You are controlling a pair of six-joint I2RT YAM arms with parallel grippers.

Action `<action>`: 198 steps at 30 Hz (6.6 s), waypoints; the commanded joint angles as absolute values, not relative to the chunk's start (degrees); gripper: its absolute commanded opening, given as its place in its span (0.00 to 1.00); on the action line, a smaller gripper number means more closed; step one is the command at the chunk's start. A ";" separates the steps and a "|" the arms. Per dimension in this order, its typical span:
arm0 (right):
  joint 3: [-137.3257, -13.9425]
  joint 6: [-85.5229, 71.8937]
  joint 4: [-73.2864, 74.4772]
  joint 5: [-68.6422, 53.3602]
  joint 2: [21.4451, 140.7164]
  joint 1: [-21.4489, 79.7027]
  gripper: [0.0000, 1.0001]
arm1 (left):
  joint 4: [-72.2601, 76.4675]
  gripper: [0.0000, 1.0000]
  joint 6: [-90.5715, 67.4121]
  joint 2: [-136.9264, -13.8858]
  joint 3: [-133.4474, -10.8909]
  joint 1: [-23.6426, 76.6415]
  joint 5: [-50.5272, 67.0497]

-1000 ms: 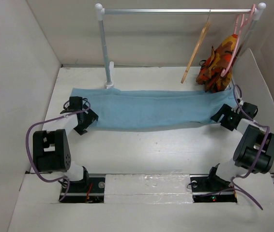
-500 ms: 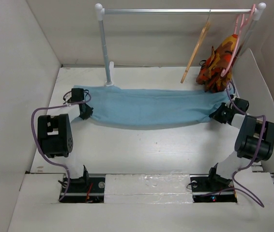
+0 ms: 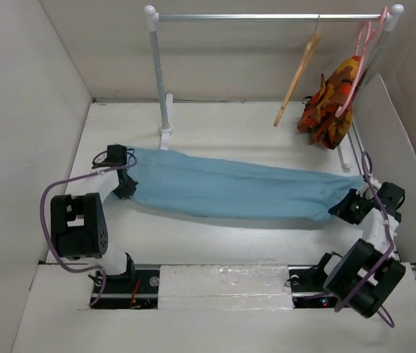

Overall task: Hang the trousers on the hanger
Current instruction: Fold the trousers

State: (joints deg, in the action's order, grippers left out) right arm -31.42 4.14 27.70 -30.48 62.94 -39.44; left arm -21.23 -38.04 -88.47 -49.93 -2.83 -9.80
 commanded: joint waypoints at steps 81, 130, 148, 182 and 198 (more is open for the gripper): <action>-82.88 28.83 21.09 -41.40 119.79 29.36 0.54 | -26.98 0.41 -36.65 -116.01 -87.18 -9.23 -17.84; -83.59 25.58 18.90 -38.58 114.61 26.72 0.00 | -30.75 0.32 -37.61 -116.01 -89.12 -9.23 -13.53; -82.09 25.75 19.16 -38.32 113.47 26.72 0.00 | -32.08 0.00 -37.80 -115.41 -87.98 -9.23 -18.90; -81.56 18.64 11.08 -29.36 114.96 23.47 0.00 | -32.17 0.00 -32.78 -117.68 -101.42 -9.23 -23.29; -82.18 16.44 11.24 -18.98 112.33 26.54 0.58 | -30.96 0.72 -32.17 -112.43 -96.87 -8.71 -24.18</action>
